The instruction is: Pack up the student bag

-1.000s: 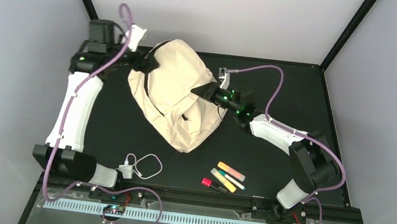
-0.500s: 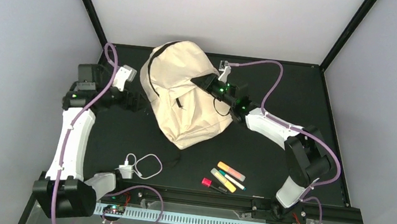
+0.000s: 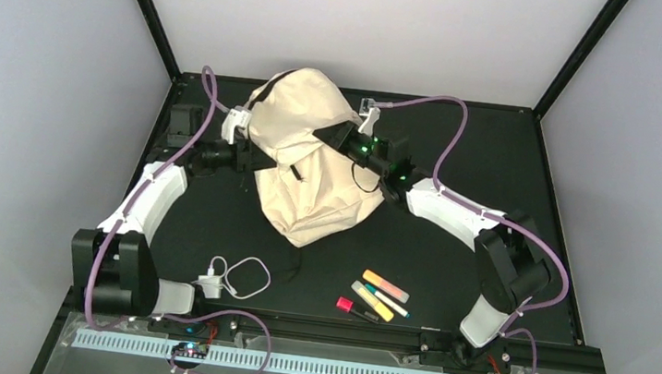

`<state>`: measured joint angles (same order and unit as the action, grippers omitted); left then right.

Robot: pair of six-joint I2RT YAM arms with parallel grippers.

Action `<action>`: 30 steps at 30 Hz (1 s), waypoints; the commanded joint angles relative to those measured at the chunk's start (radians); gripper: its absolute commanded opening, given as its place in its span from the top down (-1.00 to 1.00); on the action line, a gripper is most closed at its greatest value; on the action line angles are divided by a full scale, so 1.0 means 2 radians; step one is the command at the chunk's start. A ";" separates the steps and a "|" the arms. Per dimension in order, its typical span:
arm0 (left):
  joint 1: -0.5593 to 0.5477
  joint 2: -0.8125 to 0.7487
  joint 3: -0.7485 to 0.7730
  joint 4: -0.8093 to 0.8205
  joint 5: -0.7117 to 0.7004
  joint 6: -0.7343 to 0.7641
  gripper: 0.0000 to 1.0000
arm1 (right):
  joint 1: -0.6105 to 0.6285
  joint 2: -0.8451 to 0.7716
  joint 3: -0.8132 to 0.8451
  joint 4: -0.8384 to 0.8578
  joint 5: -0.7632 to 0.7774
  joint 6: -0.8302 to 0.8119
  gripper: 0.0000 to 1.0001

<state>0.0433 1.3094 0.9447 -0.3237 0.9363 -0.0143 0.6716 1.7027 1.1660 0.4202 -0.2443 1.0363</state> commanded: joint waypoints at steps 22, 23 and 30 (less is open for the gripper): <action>-0.058 -0.052 0.078 -0.048 0.021 -0.020 0.97 | 0.036 -0.133 0.035 -0.311 -0.083 -0.472 0.22; -0.057 -0.052 0.079 -0.050 0.021 -0.019 0.97 | 0.037 -0.118 0.044 -0.313 -0.084 -0.474 0.24; -0.060 -0.052 0.081 -0.052 0.019 -0.019 0.97 | 0.055 -0.036 0.116 -0.312 -0.128 -0.498 0.03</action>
<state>-0.0673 1.2221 1.0451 -0.4496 0.9401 -0.0792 0.7532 1.5963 1.3148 -0.2062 -0.4229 0.1043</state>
